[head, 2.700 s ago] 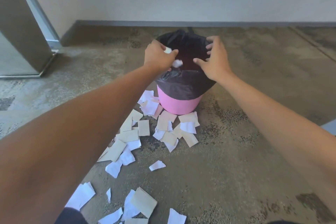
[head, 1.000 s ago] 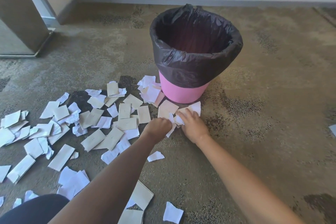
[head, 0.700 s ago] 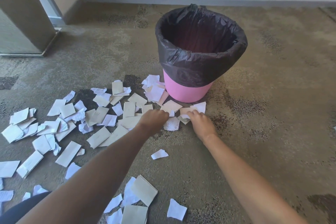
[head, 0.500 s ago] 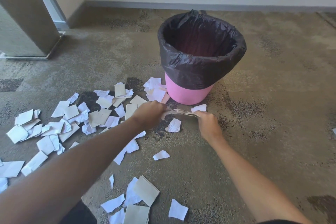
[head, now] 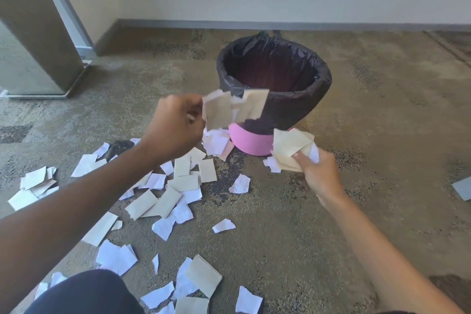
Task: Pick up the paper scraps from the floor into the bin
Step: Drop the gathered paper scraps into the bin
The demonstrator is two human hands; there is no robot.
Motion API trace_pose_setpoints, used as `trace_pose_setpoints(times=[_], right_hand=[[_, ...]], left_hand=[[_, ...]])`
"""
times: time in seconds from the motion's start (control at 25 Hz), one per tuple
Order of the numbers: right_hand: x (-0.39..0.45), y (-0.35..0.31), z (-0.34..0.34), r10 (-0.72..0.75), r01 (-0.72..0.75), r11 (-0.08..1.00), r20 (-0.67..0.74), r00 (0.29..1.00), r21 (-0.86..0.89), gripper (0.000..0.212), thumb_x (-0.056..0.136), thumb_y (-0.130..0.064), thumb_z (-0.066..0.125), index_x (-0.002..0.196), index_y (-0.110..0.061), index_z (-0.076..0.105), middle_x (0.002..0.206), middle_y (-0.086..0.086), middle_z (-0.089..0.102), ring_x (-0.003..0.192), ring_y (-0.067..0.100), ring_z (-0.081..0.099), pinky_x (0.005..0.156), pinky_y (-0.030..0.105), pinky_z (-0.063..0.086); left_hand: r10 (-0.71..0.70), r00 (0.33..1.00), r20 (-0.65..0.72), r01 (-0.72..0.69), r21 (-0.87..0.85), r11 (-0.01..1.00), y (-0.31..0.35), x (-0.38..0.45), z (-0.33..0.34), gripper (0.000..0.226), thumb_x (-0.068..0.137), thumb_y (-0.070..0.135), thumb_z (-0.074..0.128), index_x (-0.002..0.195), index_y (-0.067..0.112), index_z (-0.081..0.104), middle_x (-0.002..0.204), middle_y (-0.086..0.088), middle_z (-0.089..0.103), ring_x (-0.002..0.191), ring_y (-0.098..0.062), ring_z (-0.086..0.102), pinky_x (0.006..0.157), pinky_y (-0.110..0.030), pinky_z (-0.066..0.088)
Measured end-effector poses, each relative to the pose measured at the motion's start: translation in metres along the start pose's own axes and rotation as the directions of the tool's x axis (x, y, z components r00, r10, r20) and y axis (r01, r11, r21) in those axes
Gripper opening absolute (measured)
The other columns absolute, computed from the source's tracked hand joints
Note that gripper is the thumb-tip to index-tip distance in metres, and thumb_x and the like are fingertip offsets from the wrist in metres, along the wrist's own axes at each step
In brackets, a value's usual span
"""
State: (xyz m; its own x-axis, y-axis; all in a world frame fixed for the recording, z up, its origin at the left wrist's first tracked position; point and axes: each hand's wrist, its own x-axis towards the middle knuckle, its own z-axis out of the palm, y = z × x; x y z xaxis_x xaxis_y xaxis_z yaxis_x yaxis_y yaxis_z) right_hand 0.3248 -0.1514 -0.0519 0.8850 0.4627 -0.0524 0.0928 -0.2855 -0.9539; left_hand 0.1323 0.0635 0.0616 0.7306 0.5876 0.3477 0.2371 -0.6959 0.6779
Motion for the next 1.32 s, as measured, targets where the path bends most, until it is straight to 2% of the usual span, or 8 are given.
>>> trace_pose_setpoints(times=[0.12, 0.28, 0.52, 0.72, 0.88, 1.0, 1.16, 1.32], right_hand=[[0.012, -0.057, -0.026, -0.065, 0.073, 0.985, -0.056, 0.996, 0.156, 0.022, 0.09, -0.014, 0.07, 0.083, -0.035, 0.069, 0.081, -0.024, 0.073, 0.079, -0.005, 0.069, 0.066, 0.013, 0.053], [0.041, -0.121, -0.048, -0.196, 0.215, 0.968, -0.146, 0.97, 0.126, 0.023, 0.088, -0.014, 0.071, 0.081, -0.036, 0.072, 0.08, -0.027, 0.072, 0.079, -0.01, 0.067, 0.069, 0.012, 0.052], [0.126, -0.146, -0.021, 0.061, -0.067, 0.994, -0.071, 0.996, -0.089, 0.04, 0.09, -0.007, 0.066, 0.129, -0.001, 0.059, 0.127, 0.009, 0.062, 0.112, 0.023, 0.061, 0.096, 0.034, 0.052], [0.13, -0.157, 0.001, 0.096, -0.096, 0.995, 0.021, 0.995, 0.041, 0.012, 0.09, 0.004, 0.062, 0.094, -0.008, 0.062, 0.129, 0.008, 0.059, 0.108, 0.016, 0.056, 0.062, 0.019, 0.057], [0.112, -0.145, 0.011, -0.078, 0.058, 0.978, -0.092, 0.993, -0.2, 0.03, 0.089, -0.013, 0.069, 0.119, -0.015, 0.066, 0.122, 0.003, 0.062, 0.112, 0.019, 0.062, 0.092, 0.031, 0.055], [0.068, -0.13, 0.027, -0.422, 0.374, 0.878, -0.114, 0.899, -0.299, 0.027, 0.088, -0.016, 0.066, 0.115, -0.022, 0.066, 0.119, -0.005, 0.066, 0.11, 0.008, 0.061, 0.088, 0.012, 0.05], [0.005, -0.082, 0.063, -0.606, 0.603, 0.756, 0.077, 0.792, -0.253, 0.024, 0.086, -0.01, 0.064, 0.108, -0.019, 0.066, 0.107, -0.01, 0.063, 0.102, 0.001, 0.059, 0.086, 0.011, 0.049], [-0.026, -0.008, 0.102, -0.335, 0.524, 0.77, 0.468, 0.818, -0.365, 0.038, 0.084, -0.017, 0.072, 0.119, -0.02, 0.058, 0.117, -0.005, 0.058, 0.113, 0.014, 0.053, 0.1, 0.033, 0.045]], left_hand=[[-0.007, 0.989, -0.15, -0.006, -0.084, 0.996, 0.023, 0.032, -0.007, 0.031, 0.081, 0.003, 0.052, 0.099, 0.012, 0.076, 0.083, 0.001, 0.076, 0.071, -0.011, 0.073, 0.069, -0.029, 0.061], [0.019, 0.976, -0.217, -0.008, 0.053, 0.999, 0.053, 0.088, 0.017, 0.022, 0.076, 0.008, 0.045, 0.074, 0.002, 0.066, 0.068, -0.014, 0.068, 0.064, -0.028, 0.063, 0.059, -0.031, 0.048], [-0.228, 0.958, -0.173, 0.214, -0.096, 0.972, 0.048, 0.128, 0.046, 0.019, 0.09, 0.008, 0.052, 0.092, 0.004, 0.071, 0.098, -0.015, 0.071, 0.09, -0.032, 0.069, 0.084, -0.038, 0.057], [-0.304, 0.941, -0.149, 0.28, -0.163, 0.946, 0.017, 0.108, 0.033, 0.022, 0.09, 0.011, 0.062, 0.11, 0.009, 0.07, 0.109, -0.006, 0.07, 0.093, -0.024, 0.07, 0.088, -0.038, 0.058], [-0.372, 0.927, -0.054, 0.369, -0.055, 0.928, -0.025, 0.066, 0.024, 0.021, 0.089, 0.01, 0.058, 0.106, 0.011, 0.07, 0.104, -0.006, 0.07, 0.091, -0.024, 0.069, 0.081, -0.035, 0.058], [-0.387, 0.919, 0.077, 0.38, 0.092, 0.921, -0.055, 0.034, 0.02, 0.025, 0.087, 0.011, 0.056, 0.108, 0.012, 0.07, 0.11, -0.005, 0.069, 0.093, -0.022, 0.067, 0.076, -0.024, 0.049], [-0.372, 0.863, 0.341, 0.244, 0.364, 0.899, -0.108, -0.021, 0.012, 0.035, 0.087, 0.02, 0.068, 0.12, 0.008, 0.063, 0.124, -0.01, 0.062, 0.104, -0.024, 0.062, 0.08, -0.021, 0.042], [-0.501, 0.694, 0.516, 0.164, 0.565, 0.809, -0.153, -0.079, 0.013, 0.084, 0.075, 0.042, 0.08, 0.142, 0.012, 0.038, 0.144, -0.014, 0.036, 0.127, -0.033, 0.046, 0.103, -0.041, 0.042]])
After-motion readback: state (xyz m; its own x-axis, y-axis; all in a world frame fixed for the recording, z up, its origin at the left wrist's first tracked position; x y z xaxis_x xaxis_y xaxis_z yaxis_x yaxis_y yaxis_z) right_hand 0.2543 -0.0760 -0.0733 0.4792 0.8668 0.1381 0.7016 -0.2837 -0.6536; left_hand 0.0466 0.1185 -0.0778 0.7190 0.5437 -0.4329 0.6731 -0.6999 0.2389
